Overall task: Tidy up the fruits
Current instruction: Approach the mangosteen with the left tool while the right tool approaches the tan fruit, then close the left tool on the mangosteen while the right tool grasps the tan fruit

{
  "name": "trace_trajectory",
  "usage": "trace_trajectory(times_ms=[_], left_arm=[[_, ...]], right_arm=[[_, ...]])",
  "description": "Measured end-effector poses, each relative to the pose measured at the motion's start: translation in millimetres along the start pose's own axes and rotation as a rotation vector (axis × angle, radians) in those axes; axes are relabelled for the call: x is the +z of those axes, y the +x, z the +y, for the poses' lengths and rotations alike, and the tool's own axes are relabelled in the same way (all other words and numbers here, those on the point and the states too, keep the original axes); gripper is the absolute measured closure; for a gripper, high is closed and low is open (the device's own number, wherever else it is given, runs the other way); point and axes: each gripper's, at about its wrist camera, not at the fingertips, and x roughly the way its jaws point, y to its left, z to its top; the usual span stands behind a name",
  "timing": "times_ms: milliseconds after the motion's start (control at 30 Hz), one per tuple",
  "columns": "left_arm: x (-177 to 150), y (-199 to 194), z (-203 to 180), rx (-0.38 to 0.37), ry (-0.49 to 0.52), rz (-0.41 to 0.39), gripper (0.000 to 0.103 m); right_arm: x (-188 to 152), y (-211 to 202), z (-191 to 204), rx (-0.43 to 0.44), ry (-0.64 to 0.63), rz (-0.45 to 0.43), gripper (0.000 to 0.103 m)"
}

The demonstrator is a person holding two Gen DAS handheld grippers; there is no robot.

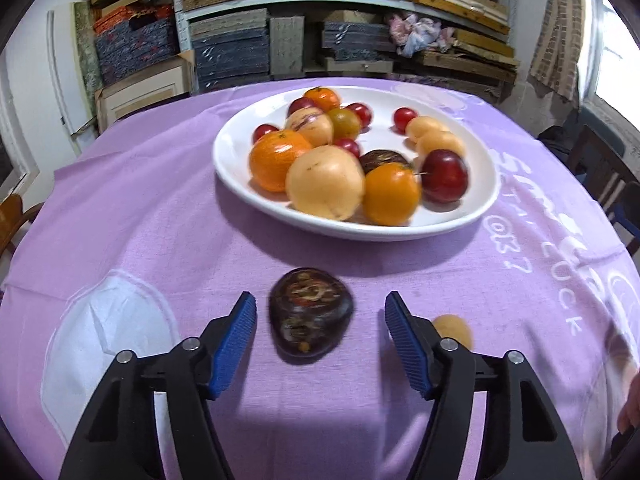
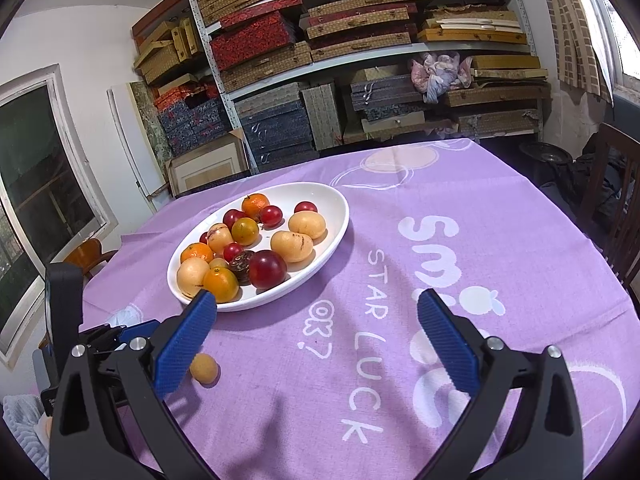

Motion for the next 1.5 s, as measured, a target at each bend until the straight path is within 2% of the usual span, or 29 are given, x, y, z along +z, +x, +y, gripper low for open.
trace_trajectory(times_ms=[200,267,300,367,500,667,800,1033,1167,1267,1367,1433,1500], left_arm=[[-0.5,-1.4,26.4,0.045,-0.064,0.002,0.039],[-0.6,-1.5,33.6,0.036,-0.079,0.002,0.045],[-1.0,-0.7,36.7,0.021,-0.087,0.01,0.052],[-2.0,-2.7,37.1,0.009,-0.08,0.006,0.058],[-7.4,-6.7,34.5,-0.004,-0.057,0.006,0.058],[-8.1,-9.0,42.7,-0.034,-0.085,-0.003,0.058],[-10.4,-18.1,40.8,0.013,-0.041,-0.032,0.058],[-29.6,-49.7,63.1,0.044,-0.041,-0.043,0.058],[-46.0,-52.4,74.2,0.046,-0.079,-0.053,0.058],[-49.9,-52.5,79.4,0.015,-0.111,-0.042,0.058],[-51.0,-52.1,81.2,0.001,-0.118,-0.038,0.058],[-51.2,-51.8,82.0,-0.007,-0.122,-0.034,0.058],[-51.0,-50.6,82.8,-0.015,-0.126,-0.03,0.058]], right_arm=[[-0.7,0.0,1.2,0.001,-0.003,-0.002,0.004],[-1.8,0.7,2.9,0.0,-0.007,0.0,0.004],[-1.3,0.8,4.4,0.0,-0.009,0.002,0.004],[-1.2,1.2,5.4,0.0,-0.01,0.003,0.004],[-1.1,1.1,5.0,0.002,-0.009,0.004,0.004],[-3.1,2.5,8.8,0.006,-0.025,0.011,0.004],[-6.5,4.5,15.9,0.024,-0.056,0.034,0.004],[-19.6,6.3,50.1,0.079,-0.213,0.065,0.004],[-38.2,15.3,80.7,0.128,-0.343,0.142,0.004],[-49.5,24.1,102.8,0.092,-0.431,0.172,0.004],[-56.6,37.7,115.1,0.076,-0.458,0.217,0.004],[-59.7,48.8,120.0,0.072,-0.464,0.254,0.007],[-60.0,57.8,122.4,0.078,-0.463,0.289,0.025]])
